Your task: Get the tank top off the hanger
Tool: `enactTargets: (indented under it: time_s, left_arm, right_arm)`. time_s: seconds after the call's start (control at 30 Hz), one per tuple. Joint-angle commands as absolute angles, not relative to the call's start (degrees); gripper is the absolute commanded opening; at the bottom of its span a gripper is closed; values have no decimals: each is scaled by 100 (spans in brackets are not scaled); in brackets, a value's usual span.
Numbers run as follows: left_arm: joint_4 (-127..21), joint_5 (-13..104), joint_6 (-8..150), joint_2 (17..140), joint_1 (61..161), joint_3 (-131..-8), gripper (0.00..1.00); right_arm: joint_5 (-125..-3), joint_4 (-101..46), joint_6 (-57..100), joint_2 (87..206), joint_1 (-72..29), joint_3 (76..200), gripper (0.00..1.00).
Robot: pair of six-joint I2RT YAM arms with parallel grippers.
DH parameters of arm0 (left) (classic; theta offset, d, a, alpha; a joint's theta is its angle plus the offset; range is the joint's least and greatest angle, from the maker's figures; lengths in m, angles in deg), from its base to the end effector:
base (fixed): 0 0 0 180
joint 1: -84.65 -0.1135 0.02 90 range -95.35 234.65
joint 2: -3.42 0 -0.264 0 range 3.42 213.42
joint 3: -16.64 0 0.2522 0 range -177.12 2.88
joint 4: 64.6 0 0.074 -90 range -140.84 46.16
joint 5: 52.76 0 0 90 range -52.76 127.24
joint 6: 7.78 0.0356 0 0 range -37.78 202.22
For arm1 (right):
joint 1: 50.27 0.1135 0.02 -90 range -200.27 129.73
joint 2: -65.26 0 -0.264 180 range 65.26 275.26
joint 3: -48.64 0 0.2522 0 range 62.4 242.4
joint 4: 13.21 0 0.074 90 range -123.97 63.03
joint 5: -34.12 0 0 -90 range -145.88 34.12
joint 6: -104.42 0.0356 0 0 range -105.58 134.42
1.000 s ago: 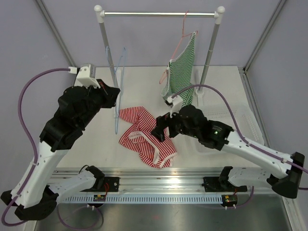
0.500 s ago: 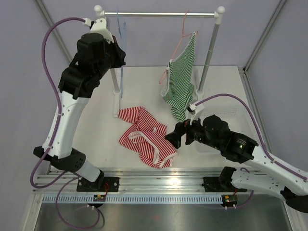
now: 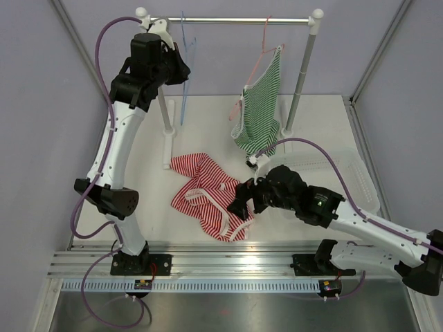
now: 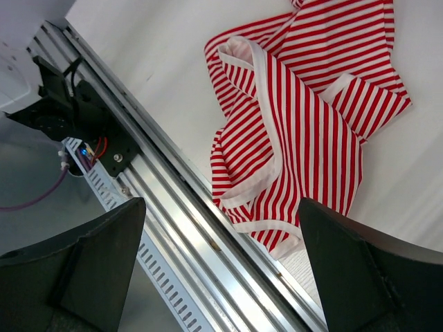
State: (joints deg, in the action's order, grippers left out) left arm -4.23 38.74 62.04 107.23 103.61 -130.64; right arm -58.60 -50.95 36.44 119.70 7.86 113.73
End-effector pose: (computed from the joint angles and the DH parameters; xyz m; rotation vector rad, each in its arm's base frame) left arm 0.3505 -0.1214 0.5115 -0.0018 1.8954 -0.4940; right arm 0.1104 0.1808 0.3250 -0.7030 2.0547 0.8946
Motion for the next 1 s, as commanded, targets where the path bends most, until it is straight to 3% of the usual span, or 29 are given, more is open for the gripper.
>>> enactTargets:
  time_s: [0.0,0.07,0.17,0.2,0.3,0.37,0.47,0.7,0.97]
  left_arm:
    - [-769,4120,6166,10546,10302,-13029,0]
    - [-804,4102,6166,10432,10293,-12844,5]
    - [-752,4076,6140,10300,10284,-12764,38]
    - [-725,4093,6131,10256,10284,-12764,56]
    - [-559,4076,6096,10028,10284,-12747,73]
    - [-479,3962,6060,9818,10284,-12529,99]
    - [-382,3551,5982,9124,10284,-11984,99]
    - [-768,2714,5876,6936,10284,-9155,99]
    - [-979,2652,6095,4977,10284,-7501,99]
  right_arm:
    - [-5713,-4771,3692,12335,862,11338,100]
    - [-5282,-4771,3596,12694,871,11434,100]
    - [-4833,-4797,3446,13369,871,11715,100]
    - [-4754,-4771,3402,13556,871,11785,99]
    - [-4525,-4596,3200,14303,871,12110,99]
    - [-4402,-4551,3033,14828,871,12418,99]
    - [-4226,-4455,2849,15505,871,12821,100]
    - [-4305,-4376,2646,16984,871,13754,99]
    - [-4490,-4366,2611,18187,871,14150,100]
